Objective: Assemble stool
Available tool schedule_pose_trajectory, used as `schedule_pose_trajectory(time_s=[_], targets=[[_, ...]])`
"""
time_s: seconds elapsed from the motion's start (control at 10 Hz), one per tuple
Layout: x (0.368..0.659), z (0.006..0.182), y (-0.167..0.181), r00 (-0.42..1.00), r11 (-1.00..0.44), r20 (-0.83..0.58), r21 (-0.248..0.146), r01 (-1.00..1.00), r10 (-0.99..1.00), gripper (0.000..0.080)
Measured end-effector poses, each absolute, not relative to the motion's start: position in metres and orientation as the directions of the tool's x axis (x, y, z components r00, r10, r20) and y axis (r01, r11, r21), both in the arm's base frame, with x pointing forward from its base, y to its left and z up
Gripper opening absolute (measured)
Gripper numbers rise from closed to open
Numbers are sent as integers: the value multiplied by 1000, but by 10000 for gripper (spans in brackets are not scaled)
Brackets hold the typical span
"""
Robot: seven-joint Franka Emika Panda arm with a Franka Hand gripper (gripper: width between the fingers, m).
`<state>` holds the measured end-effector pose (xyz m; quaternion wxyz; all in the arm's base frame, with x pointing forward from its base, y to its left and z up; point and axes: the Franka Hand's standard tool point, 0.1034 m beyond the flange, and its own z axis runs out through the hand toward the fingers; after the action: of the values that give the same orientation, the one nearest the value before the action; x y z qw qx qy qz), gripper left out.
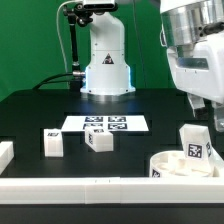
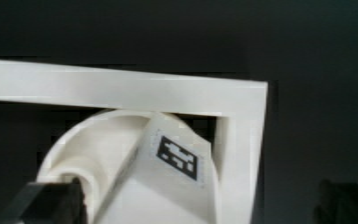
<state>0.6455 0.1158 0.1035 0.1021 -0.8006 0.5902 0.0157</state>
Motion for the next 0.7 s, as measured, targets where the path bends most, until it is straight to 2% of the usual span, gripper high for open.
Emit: schedule_pose_trajectory(time_s=[0.1, 0.7], targets=[[646, 107, 120, 428, -414, -119, -124, -902, -896, 649], [648, 107, 118, 769, -756, -49, -154, -636, -637, 649]])
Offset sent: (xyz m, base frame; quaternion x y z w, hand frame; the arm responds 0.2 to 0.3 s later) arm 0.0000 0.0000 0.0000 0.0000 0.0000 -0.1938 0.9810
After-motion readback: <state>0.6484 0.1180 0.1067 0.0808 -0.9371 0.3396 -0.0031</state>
